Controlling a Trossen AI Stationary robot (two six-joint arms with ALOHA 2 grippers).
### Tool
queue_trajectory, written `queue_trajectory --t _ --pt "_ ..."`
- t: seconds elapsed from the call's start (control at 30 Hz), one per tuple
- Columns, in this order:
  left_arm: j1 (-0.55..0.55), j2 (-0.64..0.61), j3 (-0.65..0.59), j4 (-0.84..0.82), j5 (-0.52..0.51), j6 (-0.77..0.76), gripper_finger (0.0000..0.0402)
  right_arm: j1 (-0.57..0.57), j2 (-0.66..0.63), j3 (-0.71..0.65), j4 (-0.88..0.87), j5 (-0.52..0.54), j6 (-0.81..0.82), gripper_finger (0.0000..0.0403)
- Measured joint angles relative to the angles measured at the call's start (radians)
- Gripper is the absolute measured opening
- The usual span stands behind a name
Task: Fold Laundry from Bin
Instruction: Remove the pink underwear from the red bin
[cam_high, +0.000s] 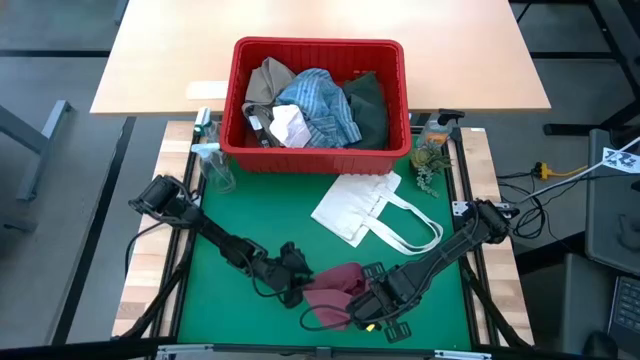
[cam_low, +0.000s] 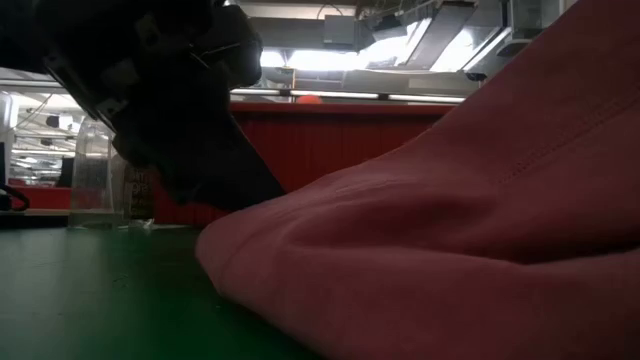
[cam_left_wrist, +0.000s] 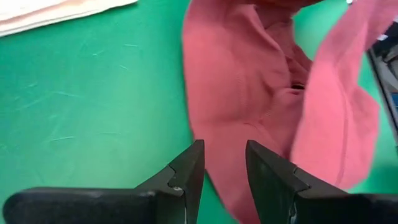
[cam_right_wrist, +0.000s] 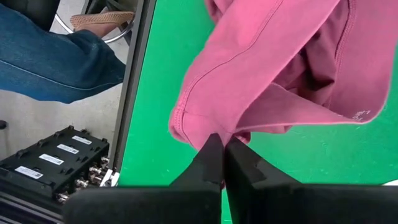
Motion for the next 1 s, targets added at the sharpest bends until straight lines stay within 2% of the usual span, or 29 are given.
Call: queue_trajectory --t 0.5,0.87,1.0 --pt "-0.011 0.046 0.0 0.047 -0.006 0.0 0.0112 -0.001 0.0 0.0 0.003 0.0 0.0 0.0001" --pt "-0.011 0.156 0.051 0.12 0.064 -0.021 0.0112 -0.001 0.0 -0.001 0.024 0.0 0.0 0.0001" --pt "-0.01 0.158 0.053 0.118 0.069 0.0 0.0087 -0.001 0.0 -0.001 0.025 -0.001 0.0 0.0001"
